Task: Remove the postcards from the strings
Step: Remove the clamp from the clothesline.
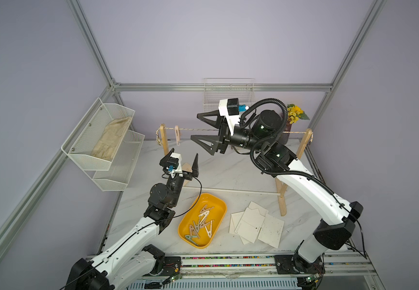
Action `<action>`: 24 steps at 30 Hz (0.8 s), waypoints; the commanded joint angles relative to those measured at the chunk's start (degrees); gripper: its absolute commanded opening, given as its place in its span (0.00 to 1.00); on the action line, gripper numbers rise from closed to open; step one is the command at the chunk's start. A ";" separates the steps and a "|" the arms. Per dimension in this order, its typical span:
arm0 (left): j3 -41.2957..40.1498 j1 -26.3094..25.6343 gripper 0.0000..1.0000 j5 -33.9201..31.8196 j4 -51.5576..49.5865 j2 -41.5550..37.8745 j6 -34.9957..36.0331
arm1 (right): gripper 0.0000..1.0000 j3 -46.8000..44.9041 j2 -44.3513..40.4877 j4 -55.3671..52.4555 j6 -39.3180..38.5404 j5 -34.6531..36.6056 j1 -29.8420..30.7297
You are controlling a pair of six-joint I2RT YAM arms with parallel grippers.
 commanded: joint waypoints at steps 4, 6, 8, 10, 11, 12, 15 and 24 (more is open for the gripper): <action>-1.84 -0.50 1.00 4.67 -17.41 -14.86 -1.36 | 0.83 -11.32 -4.40 1.68 2.17 2.19 0.31; 0.27 -0.51 1.00 5.11 -24.44 -19.69 0.65 | 0.80 -15.27 -5.71 2.94 2.26 0.62 0.38; 3.17 -0.53 1.00 4.12 -31.66 -23.76 3.05 | 0.79 -19.13 -6.73 5.68 3.83 -0.76 0.35; 5.89 -0.58 1.00 2.26 -37.85 -27.30 5.17 | 0.79 -21.77 -6.76 7.96 5.21 -1.44 0.38; 6.95 -0.51 1.00 0.90 -39.55 -29.24 6.29 | 0.79 -22.80 -6.50 9.17 5.88 -1.35 0.38; 7.74 -0.50 1.00 -0.77 -41.51 -30.90 6.95 | 0.79 -23.53 -5.88 10.64 6.77 -1.08 0.29; 7.86 -0.53 1.00 -4.76 -43.77 -35.67 8.93 | 0.79 -24.40 -2.64 17.19 10.36 -0.86 0.37; 3.43 -0.49 1.00 -7.59 -44.10 -41.54 11.65 | 0.84 -15.69 11.71 28.42 16.61 2.93 0.39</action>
